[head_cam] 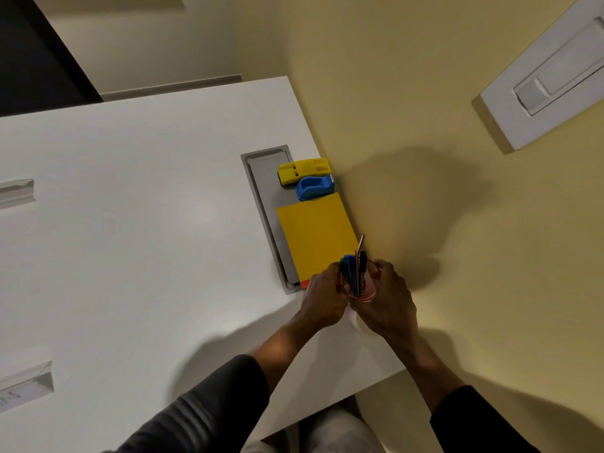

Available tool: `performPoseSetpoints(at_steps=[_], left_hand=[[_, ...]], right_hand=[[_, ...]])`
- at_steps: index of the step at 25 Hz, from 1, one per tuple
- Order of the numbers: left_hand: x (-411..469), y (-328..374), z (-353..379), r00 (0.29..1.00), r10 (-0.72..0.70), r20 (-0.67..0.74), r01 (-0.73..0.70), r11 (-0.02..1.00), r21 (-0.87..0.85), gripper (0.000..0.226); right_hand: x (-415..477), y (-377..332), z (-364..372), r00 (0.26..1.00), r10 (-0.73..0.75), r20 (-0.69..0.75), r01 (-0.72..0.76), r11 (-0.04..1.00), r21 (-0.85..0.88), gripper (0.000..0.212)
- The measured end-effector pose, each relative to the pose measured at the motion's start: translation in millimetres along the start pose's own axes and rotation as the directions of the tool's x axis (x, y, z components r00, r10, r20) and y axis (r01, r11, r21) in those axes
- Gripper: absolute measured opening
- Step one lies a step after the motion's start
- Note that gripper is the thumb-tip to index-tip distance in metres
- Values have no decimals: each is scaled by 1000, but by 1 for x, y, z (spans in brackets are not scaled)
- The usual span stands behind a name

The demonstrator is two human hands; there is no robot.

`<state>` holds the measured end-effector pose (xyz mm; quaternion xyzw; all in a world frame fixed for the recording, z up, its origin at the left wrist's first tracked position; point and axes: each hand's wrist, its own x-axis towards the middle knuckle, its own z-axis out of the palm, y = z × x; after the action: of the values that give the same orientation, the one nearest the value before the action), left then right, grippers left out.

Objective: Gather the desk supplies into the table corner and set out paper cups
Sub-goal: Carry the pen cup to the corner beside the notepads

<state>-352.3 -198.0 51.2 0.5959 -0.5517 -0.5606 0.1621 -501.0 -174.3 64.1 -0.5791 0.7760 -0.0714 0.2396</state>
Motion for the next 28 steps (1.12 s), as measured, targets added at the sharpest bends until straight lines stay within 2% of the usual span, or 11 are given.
performPoseSetpoints(at_steps=[3,7,12,17,28], left_hand=[[5,2,5,1000,-4,6,4,1000,28,44],[11,11,12,999,2,32,-4,998,63,47],[15,12,20,1000,0,24,-3,995,102,42],[16,11,26,1000,4,29,-8,991,132,40],[18,15,27,999,-23,31,19,992,128,38]], right_hand=[[5,1,1,998,55,19,-54,997,-48,91],[8,5,-1,997,73,15,-73,997,-12,78],[9,8,4,993,114,16,-113,992,-53,73],[5,6,6,984,177,-23,-178,983,-55,72],[3,3,6,986,164,-31,-166,984,-66,76]])
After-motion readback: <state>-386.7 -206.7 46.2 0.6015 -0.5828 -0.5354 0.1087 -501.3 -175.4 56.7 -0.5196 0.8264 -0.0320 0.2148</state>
